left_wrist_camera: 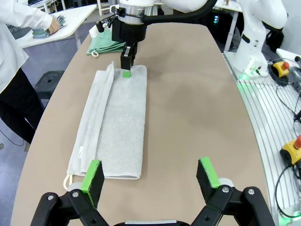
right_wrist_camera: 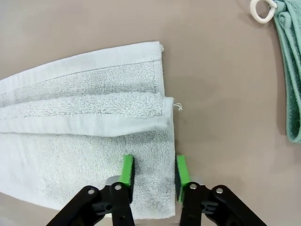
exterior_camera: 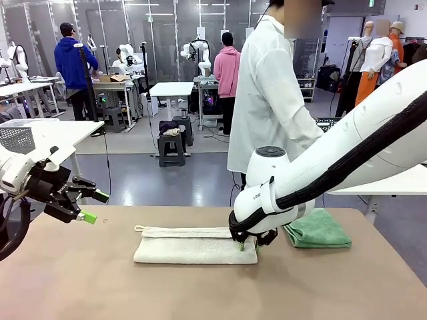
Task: Fold the towels and place them in the basket.
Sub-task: When a person lays out a Towel with hook on the table, fold it in half twice.
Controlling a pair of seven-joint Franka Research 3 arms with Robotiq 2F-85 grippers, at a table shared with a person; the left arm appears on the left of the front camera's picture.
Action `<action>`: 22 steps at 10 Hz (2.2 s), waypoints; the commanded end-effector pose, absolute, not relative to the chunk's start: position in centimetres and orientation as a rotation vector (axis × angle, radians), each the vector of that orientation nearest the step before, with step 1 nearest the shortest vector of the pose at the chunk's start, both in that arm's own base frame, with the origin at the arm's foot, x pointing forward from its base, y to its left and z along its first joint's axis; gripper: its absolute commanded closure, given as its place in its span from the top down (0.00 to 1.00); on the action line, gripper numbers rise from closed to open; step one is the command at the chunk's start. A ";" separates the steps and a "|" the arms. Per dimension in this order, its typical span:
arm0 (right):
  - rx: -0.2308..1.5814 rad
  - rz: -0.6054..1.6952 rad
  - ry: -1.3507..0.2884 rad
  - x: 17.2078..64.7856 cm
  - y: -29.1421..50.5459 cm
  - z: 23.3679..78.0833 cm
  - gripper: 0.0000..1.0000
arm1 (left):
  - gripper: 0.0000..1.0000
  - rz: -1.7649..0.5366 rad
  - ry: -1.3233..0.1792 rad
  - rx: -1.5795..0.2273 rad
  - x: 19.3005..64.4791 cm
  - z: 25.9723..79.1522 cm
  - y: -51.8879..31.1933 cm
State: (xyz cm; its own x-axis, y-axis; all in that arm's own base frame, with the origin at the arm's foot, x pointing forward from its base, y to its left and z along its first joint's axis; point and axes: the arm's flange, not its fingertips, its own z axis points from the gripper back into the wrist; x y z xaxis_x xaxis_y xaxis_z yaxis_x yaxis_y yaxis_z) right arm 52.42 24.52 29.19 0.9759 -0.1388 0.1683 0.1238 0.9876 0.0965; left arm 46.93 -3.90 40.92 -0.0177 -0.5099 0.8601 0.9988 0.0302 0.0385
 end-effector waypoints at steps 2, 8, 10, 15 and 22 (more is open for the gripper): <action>0.057 -0.170 -0.175 52.5 25.2 28.5 0.10 | 1.00 -1.418 -0.845 -0.761 46.8 41.2 -3.8; 0.031 -0.161 -0.160 52.3 22.6 27.9 0.00 | 1.00 -1.418 -0.845 -0.761 46.8 41.2 -3.8; 0.023 -0.166 -0.160 51.7 19.5 27.9 0.00 | 1.00 -1.418 -0.845 -0.761 46.8 41.2 -3.8; 0.011 -0.153 -0.247 51.1 17.1 32.1 0.00 | 1.00 -1.418 -0.845 -0.761 46.8 41.2 -3.8; -0.170 0.044 -0.290 50.5 32.1 40.2 0.00 | 1.00 -1.418 -0.845 -0.761 46.8 41.2 -3.8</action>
